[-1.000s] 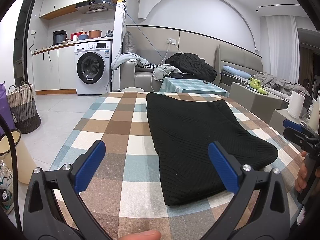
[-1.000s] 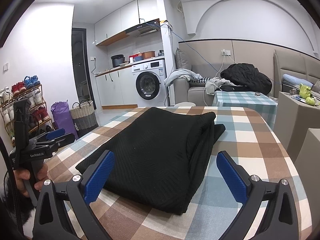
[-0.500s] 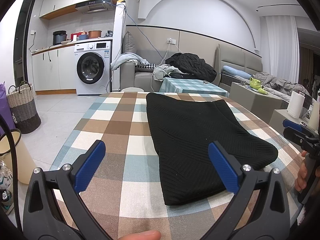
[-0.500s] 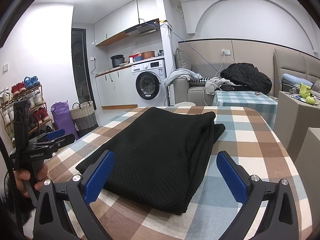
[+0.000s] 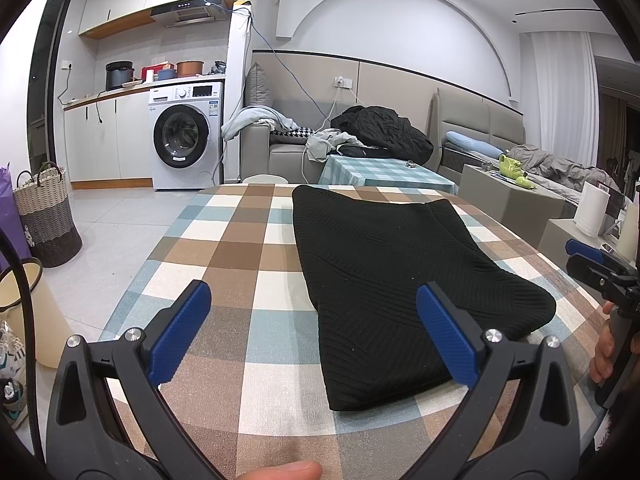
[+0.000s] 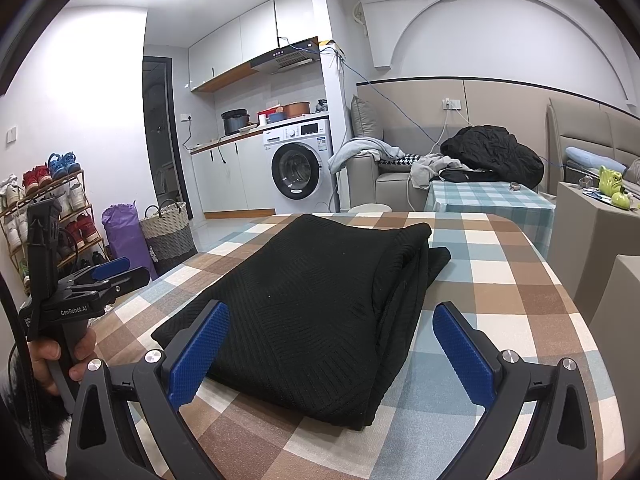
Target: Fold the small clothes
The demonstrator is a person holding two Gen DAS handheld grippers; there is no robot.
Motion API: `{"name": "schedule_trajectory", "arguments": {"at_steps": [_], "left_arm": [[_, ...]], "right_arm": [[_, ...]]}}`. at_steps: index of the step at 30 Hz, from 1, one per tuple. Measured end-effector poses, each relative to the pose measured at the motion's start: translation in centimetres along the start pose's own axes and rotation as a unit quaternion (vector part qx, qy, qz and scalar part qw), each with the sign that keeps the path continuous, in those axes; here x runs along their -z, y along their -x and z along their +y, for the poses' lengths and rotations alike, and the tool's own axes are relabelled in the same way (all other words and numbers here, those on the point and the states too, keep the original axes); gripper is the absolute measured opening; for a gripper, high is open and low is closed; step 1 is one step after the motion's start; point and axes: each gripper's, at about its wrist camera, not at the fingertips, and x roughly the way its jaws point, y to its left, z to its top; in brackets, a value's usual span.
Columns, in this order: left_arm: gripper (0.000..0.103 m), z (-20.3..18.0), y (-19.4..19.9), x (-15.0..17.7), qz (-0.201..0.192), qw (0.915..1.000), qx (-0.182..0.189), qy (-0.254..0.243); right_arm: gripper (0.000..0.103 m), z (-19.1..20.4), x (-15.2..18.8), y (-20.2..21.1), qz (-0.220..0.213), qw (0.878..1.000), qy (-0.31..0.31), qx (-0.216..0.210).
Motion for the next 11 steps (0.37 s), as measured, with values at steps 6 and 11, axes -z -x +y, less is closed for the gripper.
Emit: {"name": "schedule_trajectory", "arguments": {"at_steps": [6,11], "left_arm": [[0.102,0.0,0.0,0.01,0.0,1.0,0.0,0.0],[0.102,0.0,-0.01,0.03,0.0,1.0,-0.001,0.001]], "right_arm": [[0.103,0.0,-0.02,0.01,0.0,1.0,0.0,0.0],[0.103,0.05,0.01,0.06,0.0,1.0,0.0,0.0]]}}
